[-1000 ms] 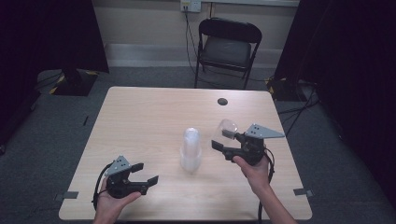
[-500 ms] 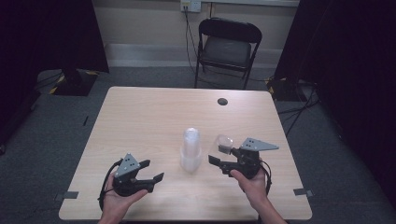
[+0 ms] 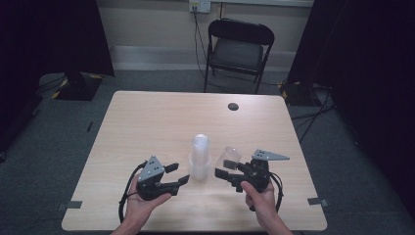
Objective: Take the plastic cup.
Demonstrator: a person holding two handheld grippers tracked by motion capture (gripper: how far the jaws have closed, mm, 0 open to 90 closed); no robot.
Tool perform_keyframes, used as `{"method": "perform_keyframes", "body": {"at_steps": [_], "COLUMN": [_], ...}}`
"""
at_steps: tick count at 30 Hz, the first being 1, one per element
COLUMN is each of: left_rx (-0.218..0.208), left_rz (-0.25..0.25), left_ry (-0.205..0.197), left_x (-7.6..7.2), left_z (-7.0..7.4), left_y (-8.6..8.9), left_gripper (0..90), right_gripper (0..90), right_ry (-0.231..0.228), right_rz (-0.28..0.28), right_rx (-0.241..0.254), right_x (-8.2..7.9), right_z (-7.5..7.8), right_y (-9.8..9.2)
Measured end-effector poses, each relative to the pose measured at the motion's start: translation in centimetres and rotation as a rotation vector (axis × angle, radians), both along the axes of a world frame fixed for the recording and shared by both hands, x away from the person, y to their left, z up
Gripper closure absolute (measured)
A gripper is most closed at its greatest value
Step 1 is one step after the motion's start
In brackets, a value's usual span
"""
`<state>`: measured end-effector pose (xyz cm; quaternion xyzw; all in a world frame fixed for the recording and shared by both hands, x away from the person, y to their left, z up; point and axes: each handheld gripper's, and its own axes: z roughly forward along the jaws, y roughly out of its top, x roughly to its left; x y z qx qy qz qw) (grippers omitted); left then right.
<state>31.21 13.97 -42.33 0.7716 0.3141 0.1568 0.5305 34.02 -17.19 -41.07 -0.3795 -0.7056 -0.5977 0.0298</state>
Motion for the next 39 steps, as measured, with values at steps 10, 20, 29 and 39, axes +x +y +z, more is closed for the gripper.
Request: {"method": "perform_keyframes", "body": {"at_steps": [10,20,29,39], "left_rx": [-0.029,-0.034,-0.068,-0.074], "left_rz": [-0.07,-0.067,-0.029,-0.013], "left_ry": [-0.12,-0.207,-0.289,-0.36], "left_x": [-0.8,-1.0,-1.6,-2.1], "left_z": [0.1,-0.1,-0.2,-0.1], "left_y": [-2.6,-3.0,-3.4,-3.5], "left_gripper": [59.2,66.6,71.1,77.8], "right_gripper": [37.2,38.3,39.5,39.6], "right_ry": [0.091,0.157,0.201,0.205], "right_rz": [0.014,0.068,0.101,0.113], "right_rx": [0.118,0.171,0.212,0.202], "right_x": [-0.2,-0.3,-0.3,-0.6], "right_z": [0.2,0.2,0.4,0.3], "right_y": [0.8,1.9,3.5,4.4]}}
